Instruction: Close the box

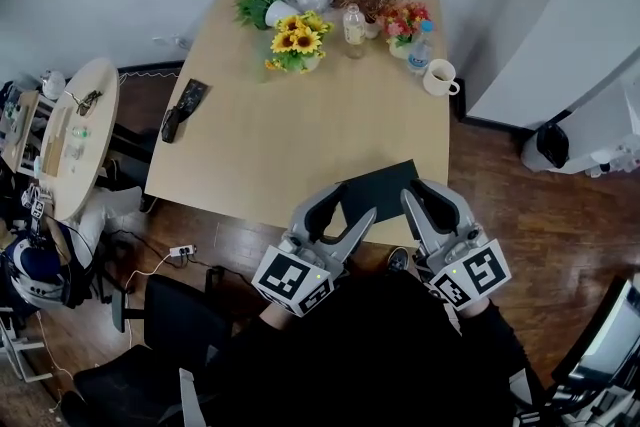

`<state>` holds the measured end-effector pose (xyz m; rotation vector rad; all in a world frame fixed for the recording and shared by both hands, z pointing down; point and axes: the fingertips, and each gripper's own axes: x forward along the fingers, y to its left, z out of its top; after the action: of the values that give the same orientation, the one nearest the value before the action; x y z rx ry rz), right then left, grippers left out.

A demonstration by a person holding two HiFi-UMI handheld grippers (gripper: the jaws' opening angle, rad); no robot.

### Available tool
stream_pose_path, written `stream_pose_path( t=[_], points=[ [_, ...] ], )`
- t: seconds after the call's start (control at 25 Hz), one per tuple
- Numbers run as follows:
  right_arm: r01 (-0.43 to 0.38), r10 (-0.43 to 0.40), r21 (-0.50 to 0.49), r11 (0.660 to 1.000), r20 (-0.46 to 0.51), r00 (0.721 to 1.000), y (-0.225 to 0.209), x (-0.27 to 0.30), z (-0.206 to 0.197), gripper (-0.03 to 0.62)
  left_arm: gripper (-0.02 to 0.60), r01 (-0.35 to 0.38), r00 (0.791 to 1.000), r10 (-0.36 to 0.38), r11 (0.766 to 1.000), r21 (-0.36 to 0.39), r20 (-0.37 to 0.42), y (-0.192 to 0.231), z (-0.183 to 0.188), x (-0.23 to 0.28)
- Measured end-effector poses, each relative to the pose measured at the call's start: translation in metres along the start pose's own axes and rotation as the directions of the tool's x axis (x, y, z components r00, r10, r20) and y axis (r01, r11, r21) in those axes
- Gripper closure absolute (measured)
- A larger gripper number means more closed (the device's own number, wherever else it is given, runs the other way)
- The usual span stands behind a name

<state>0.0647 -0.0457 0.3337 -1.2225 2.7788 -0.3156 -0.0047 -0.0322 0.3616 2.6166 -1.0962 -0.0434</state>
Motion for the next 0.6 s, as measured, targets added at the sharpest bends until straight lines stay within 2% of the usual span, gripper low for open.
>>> stream_pose_path(
  t=[0.6],
  points=[
    [0.003,-0.003,-0.001,1.0,-0.031,1.0,-0.002,0.0024,-0.0082,0.542,0.379,0.023,0.999,-0.023,1.0,-0.002,-0.028,0.0015,-0.0089,0.0038]
  ],
)
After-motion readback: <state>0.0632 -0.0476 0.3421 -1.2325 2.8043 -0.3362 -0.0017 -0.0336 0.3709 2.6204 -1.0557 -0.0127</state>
